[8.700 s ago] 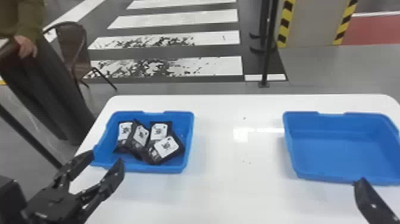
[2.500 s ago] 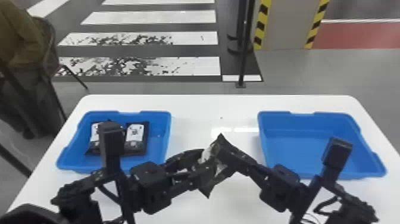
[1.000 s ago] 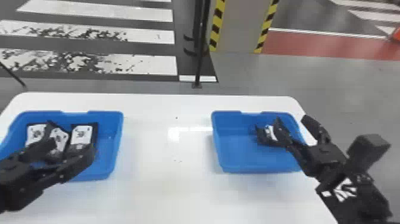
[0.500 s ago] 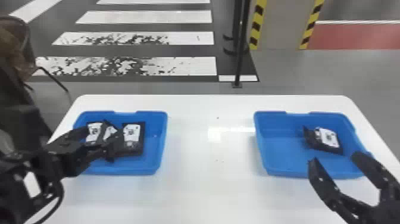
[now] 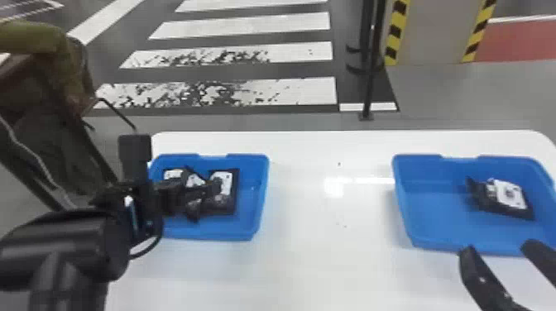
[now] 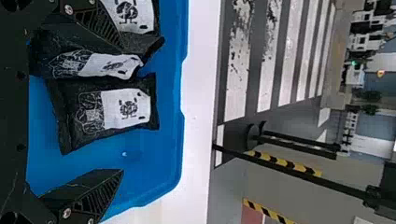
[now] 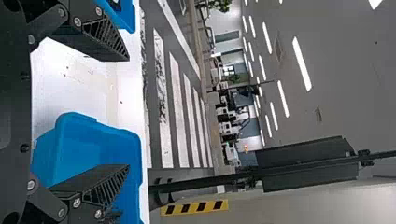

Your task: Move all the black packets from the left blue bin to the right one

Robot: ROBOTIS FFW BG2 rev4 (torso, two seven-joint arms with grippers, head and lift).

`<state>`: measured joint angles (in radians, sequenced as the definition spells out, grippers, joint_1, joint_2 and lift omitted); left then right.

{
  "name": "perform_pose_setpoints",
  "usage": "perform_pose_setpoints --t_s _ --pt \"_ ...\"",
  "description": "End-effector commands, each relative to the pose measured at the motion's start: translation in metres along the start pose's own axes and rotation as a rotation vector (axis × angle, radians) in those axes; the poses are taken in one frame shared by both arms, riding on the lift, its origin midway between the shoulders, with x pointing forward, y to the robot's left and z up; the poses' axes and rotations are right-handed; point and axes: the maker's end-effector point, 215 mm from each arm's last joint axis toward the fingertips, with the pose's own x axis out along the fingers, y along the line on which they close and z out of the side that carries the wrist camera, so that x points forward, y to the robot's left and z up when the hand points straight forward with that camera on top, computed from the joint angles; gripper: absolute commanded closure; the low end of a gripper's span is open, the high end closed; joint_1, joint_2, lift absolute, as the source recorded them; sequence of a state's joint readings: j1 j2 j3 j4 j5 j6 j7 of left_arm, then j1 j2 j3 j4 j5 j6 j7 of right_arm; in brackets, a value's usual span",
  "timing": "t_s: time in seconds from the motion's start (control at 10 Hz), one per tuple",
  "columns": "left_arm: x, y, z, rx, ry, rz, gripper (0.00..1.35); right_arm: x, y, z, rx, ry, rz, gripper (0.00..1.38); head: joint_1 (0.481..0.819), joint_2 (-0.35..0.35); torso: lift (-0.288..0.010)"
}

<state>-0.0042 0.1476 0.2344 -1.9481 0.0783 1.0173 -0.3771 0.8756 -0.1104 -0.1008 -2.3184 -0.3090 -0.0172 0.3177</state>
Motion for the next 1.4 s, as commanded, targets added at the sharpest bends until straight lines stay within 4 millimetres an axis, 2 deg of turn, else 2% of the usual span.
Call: perform_pose_setpoints --t_s 0.0,0.3,0.6,0.8,1.1,1.2,1.3 --pt "0.02 -0.006 -0.007 -0.007 0.059 -0.015 0.12 0.003 0.001 -0.004 0.008 0.001 0.009 0.23 0.695 0.142 -0.14" --pt "0.041 -0.01 -0.026 -0.022 0.174 -0.009 0.13 0.006 0.002 -0.01 0.033 0.009 0.018 0.23 0.695 0.126 -0.14" --pt "0.062 -0.015 -0.027 -0.02 0.227 -0.014 0.13 0.009 0.004 -0.018 0.064 0.019 0.029 0.23 0.695 0.12 -0.14" --pt "0.074 -0.015 -0.046 -0.052 0.287 -0.027 0.19 0.01 0.005 -0.022 0.08 0.022 0.033 0.23 0.695 0.113 -0.14" --pt "0.074 -0.007 -0.06 -0.051 0.311 -0.003 0.88 0.009 0.005 -0.028 0.105 0.033 0.034 0.23 0.695 0.112 -0.14" --pt "0.076 -0.001 -0.057 -0.043 0.279 0.005 1.15 0.009 0.005 -0.028 0.11 0.034 0.036 0.23 0.695 0.115 -0.14" --pt "0.076 0.0 -0.058 -0.041 0.266 0.004 1.2 0.009 0.005 -0.028 0.115 0.035 0.038 0.23 0.695 0.122 -0.14"
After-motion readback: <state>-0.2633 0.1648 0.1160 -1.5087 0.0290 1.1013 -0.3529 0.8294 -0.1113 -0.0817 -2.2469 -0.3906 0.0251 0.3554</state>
